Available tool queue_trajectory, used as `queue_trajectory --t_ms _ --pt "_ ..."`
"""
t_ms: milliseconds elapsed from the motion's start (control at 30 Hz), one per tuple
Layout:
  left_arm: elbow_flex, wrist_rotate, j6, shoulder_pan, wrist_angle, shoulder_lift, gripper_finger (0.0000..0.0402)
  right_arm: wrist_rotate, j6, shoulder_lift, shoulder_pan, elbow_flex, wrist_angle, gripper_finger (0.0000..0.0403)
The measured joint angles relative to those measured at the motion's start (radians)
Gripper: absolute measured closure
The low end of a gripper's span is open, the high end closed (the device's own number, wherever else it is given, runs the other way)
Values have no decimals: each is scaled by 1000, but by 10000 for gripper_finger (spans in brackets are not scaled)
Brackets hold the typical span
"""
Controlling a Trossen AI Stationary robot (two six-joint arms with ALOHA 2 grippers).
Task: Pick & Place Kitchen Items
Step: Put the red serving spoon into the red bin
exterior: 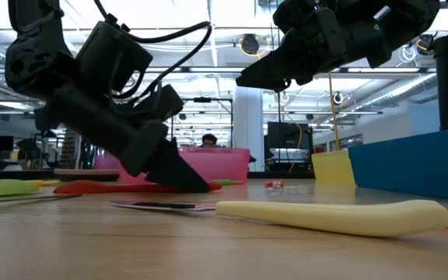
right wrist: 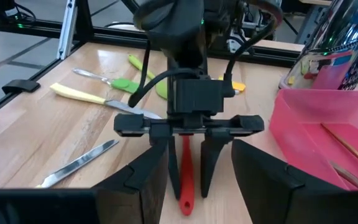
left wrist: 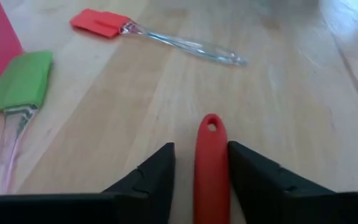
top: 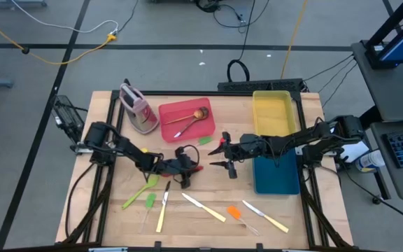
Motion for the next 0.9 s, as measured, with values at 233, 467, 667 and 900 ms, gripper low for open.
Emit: queue_trajectory --t_ms 233,467,667,900 --pt "1 -9 -46 -2 31 41 349 0 0 0 0 0 0 234" --pt "2 -7 4 -13 79 -6 349 0 6 0 0 0 0 234" --pt "9 -12 105 -18 -2 -178 349 0 30 0 0 0 -5 234" --pt "80 -92 265 20 -255 -405 349 0 30 0 5 0 -77 234"
